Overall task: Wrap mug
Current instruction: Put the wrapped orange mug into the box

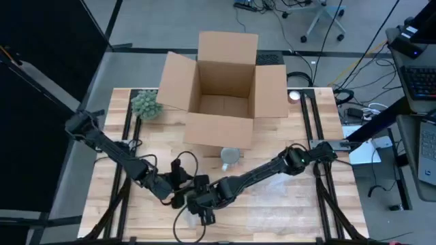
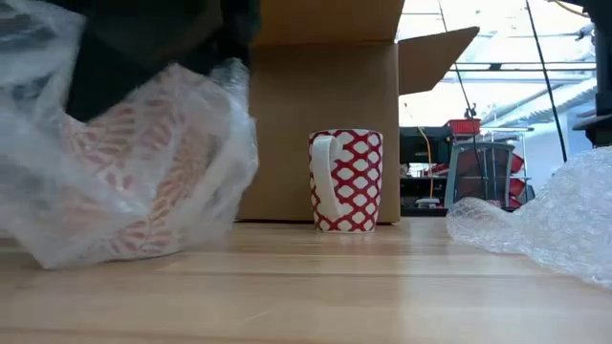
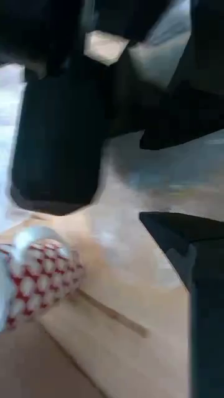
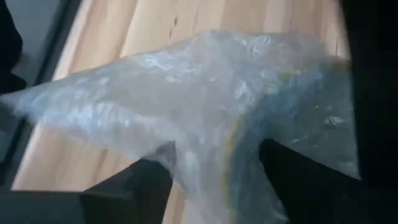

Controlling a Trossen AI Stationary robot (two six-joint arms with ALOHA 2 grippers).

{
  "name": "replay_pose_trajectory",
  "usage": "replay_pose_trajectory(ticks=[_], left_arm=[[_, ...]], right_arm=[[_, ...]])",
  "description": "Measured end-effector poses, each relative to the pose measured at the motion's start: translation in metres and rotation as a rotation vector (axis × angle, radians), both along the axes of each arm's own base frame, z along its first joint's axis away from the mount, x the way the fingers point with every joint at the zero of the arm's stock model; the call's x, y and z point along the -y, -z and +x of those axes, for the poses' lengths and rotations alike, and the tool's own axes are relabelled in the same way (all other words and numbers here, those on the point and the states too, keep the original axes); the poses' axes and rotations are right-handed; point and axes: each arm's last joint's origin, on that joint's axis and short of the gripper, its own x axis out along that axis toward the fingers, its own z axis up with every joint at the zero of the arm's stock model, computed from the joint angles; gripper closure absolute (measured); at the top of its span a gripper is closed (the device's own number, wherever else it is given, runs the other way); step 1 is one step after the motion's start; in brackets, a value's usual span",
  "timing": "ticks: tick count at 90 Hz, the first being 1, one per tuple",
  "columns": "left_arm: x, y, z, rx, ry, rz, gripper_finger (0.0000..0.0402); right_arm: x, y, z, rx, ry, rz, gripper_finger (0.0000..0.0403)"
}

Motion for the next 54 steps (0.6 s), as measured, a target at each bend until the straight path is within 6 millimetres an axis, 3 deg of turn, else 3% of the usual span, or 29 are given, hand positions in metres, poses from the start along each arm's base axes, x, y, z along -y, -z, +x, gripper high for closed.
replay_pose_trajectory(ticks=[12, 28, 42, 54], left_arm=[[0.001, -0.022, -0.008, 0.027, 0.026, -0.021, 0.0240], [0.002, -0.051, -0.024, 0.063, 0.065, -0.056, 0.0240], [0.002, -0.067, -0.042, 0.099, 0.108, -0.087, 0.0240], [0.000, -0.076, -0.056, 0.131, 0.094, -0.091, 0.0240]], right_arm=[[0.001, 0.001, 0.000, -0.004, -0.007, -0.012, 0.0266], [0.002, 0.002, 0.000, -0.014, -0.029, -0.015, 0.0380], [-0.003, -0.009, -0.002, -0.005, -0.053, -0.012, 0.0384], [-0.009, -0.044, -0.010, 0.065, -0.090, 0.000, 0.0391]])
